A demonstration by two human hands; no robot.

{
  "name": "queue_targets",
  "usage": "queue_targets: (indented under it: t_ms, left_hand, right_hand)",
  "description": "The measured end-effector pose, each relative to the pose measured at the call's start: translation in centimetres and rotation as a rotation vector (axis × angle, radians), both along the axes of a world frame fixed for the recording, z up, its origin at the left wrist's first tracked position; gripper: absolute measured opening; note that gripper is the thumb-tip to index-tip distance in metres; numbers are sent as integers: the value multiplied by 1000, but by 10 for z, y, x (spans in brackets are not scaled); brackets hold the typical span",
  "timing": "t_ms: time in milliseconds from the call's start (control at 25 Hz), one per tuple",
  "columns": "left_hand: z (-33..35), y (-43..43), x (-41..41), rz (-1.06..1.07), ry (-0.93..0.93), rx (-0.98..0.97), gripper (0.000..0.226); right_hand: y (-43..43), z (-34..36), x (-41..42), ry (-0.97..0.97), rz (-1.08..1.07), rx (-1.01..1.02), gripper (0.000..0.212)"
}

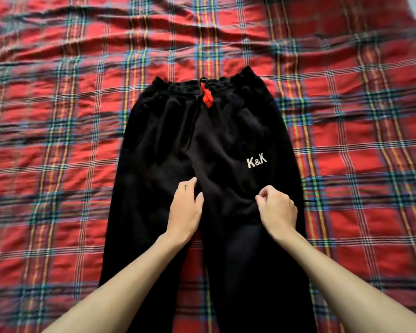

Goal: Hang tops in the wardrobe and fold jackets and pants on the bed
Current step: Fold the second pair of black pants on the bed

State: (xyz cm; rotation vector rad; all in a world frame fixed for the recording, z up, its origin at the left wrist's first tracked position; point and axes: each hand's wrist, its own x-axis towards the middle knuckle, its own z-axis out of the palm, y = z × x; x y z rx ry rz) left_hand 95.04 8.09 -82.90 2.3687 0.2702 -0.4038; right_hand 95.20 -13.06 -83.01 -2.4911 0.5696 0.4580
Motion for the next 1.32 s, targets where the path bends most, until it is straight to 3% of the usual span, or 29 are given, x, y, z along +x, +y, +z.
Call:
queue_targets:
  t_ms: [80,160,280,320,440,520,600,640,760,800,880,920,960,1040,1160,1240,1320]
  left_hand:
    - [-2,-1,3,-86,27,163,50]
    - [-1,-3,3,-170,83,328,55]
    - [0,-7,0,-238,-15,563,56]
    - [0,-5,5,-218,-111,546,52]
    - [-8,3,30,-162,-263,401,49]
    - [-20,2,39,-278,-179,432,64]
    - [-28,-2,43,-411,-32,552,75]
    - [-31,-4,43,-439,27,590,78]
    - [-32,-13,45,-430,87,649,74]
    - [-26,-17,50,-368,37,648,68]
    - [-15,-19,73,-222,-200,623,54]
    - [-16,-15,90,-214,-327,633,51]
    - [-17,-11,108,-255,-392,649,53]
    - [-25,-6,151,-358,-305,685,73]
    - [-58,-9,189,-427,-99,735,92]
    - [-77,-10,193,-430,-112,747,93]
    - [-86,-7,192,-427,-141,735,90]
  right_hand:
    - [-12,10,4,-108,-144,305,11]
    - [-41,20,-2,-254,-332,440,12]
    - [-70,19,-10,-217,-329,244,5]
    - [-69,14,-3,-235,-253,180,4]
    - [-51,8,37,-275,-122,38,30]
    - [-45,0,57,-78,-73,-93,34]
    - [-43,-6,67,5,-14,-152,21]
    - [-48,-8,69,-32,-39,-49,15]
    - [-69,4,73,-228,-523,760,23]
    - [-77,3,74,-220,-647,835,22]
    - [-85,-2,81,-138,-533,410,11]
    - [-86,-6,95,-181,-426,178,9]
    - [-83,-6,115,-290,-305,75,15]
    - [-64,2,166,-440,-35,19,31]
    - [-34,-16,224,-327,235,-238,49]
    - [-26,-34,252,-272,192,-254,39]
    - [-29,-35,274,-348,-69,180,30]
